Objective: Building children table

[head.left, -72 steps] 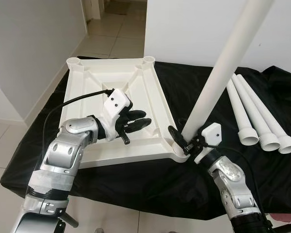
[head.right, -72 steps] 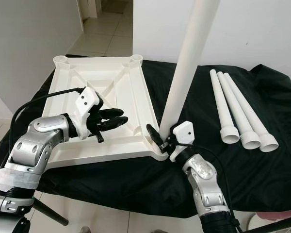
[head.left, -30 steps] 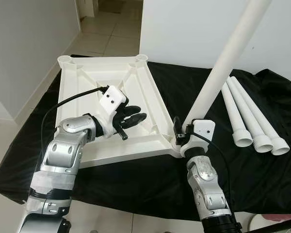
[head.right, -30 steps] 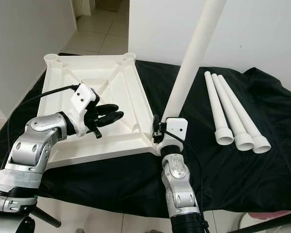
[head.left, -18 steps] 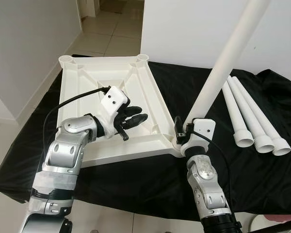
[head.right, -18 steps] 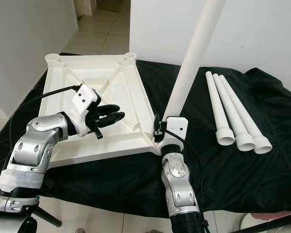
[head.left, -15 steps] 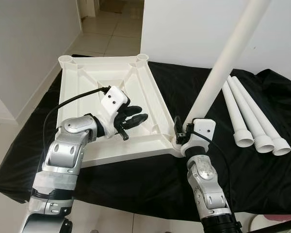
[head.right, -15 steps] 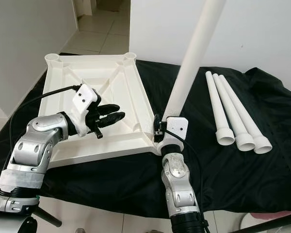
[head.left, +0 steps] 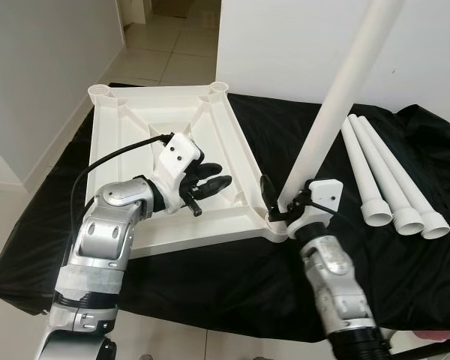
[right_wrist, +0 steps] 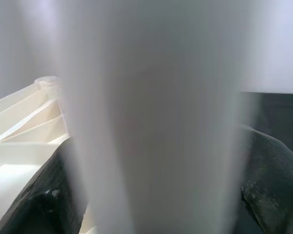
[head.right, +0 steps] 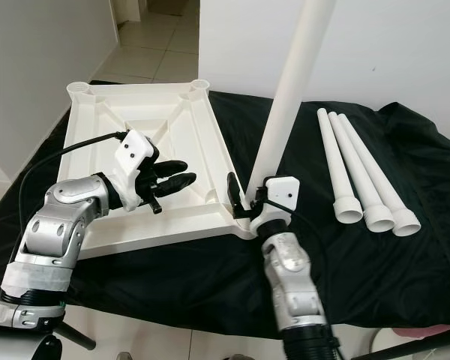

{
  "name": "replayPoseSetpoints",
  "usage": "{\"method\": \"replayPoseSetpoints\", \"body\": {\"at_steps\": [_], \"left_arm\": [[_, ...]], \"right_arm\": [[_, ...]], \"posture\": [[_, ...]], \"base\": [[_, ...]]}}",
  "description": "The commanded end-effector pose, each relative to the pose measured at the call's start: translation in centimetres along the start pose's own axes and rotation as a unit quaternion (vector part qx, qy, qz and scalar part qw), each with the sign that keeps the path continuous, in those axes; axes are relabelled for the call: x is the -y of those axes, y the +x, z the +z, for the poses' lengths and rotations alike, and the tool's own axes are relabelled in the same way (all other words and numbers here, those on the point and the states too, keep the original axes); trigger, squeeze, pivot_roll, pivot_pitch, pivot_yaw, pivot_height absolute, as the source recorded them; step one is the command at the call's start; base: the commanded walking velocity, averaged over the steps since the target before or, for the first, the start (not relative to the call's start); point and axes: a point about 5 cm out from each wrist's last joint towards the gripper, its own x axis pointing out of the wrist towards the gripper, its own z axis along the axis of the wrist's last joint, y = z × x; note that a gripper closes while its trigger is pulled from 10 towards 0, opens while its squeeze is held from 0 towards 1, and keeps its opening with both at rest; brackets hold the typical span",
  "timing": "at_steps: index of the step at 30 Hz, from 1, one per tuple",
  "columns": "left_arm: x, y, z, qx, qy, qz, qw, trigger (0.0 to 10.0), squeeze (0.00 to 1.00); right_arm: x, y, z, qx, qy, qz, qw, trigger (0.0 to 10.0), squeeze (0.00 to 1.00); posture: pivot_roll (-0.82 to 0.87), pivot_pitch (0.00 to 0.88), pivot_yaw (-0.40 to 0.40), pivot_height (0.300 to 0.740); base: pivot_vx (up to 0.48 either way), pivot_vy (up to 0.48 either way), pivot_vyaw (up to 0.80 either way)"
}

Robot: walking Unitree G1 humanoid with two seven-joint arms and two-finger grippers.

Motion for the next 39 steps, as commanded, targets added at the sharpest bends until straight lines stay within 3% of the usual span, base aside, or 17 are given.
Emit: {"method": "replayPoseSetpoints", "body": {"at_steps": [1, 6, 12, 17, 18, 19, 32, 33, 39], "left_arm": [[-0.4, 0.2, 0.2, 0.005, 0.009, 0.081, 0.997, 10.0, 0.0], [0.3, 0.3, 0.2, 0.008, 0.004, 0.054, 0.998, 10.0, 0.0], [2.5, 0.2, 0.2, 0.009, 0.011, -0.033, 0.999, 10.0, 0.0], [2.6, 0.2, 0.1, 0.008, 0.012, -0.038, 0.999, 10.0, 0.0], [3.0, 0.3, 0.1, 0.006, 0.013, -0.048, 0.999, 10.0, 0.0], [3.2, 0.3, 0.1, 0.004, 0.015, -0.055, 0.998, 10.0, 0.0], [3.2, 0.5, -0.1, -0.003, 0.019, -0.048, 0.999, 10.0, 0.0], [3.1, 0.5, -0.1, -0.004, 0.019, -0.044, 0.999, 10.0, 0.0], [3.1, 0.6, -0.2, -0.005, 0.019, -0.04, 0.999, 10.0, 0.0]], "right_arm": [[0.3, 0.0, -0.1, -0.006, 0.004, 0.008, 1.0, 10.0, 0.0], [1.2, 0.0, -0.2, -0.018, -0.006, 0.041, 0.999, 10.0, 0.0], [2.7, 0.1, -0.6, -0.059, -0.013, 0.136, 0.989, 10.0, 0.0], [2.8, 0.1, -0.6, -0.063, -0.011, 0.146, 0.987, 10.0, 0.0], [3.0, 0.1, -0.7, -0.067, -0.014, 0.154, 0.986, 4.1, 0.0], [3.2, 0.1, -0.8, -0.07, -0.016, 0.16, 0.985, 0.0, 0.0], [3.6, -0.2, -1.8, -0.09, 0.01, 0.157, 0.983, 0.0, 0.0], [3.4, -0.3, -2.0, -0.091, 0.012, 0.154, 0.984, 10.0, 0.0], [2.9, -0.4, -2.4, -0.097, 0.005, 0.133, 0.986, 10.0, 0.0]], "posture": [[-0.04, 0.0, -0.044, 0.74], [-0.04, 0.0, -0.04, 0.74], [-0.04, 0.0, -0.034, 0.74], [-0.04, 0.0, -0.034, 0.74], [-0.04, 0.0, -0.032, 0.74], [-0.04, 0.0, -0.03, 0.74], [-0.05, 0.0, -0.034, 0.74], [-0.05, 0.0, -0.037, 0.74], [-0.05, 0.0, -0.042, 0.74]], "base": [[0.0, 0.0, 0.0], [0.0, 0.0, 0.0], [0.0, 0.0, 0.0], [0.0, 0.0, 0.0], [0.0, 0.0, 0.0], [0.0, 0.0, 0.0], [0.0, 0.0, 0.0], [0.0, 0.0, 0.0], [0.0, 0.0, 0.0]]}}
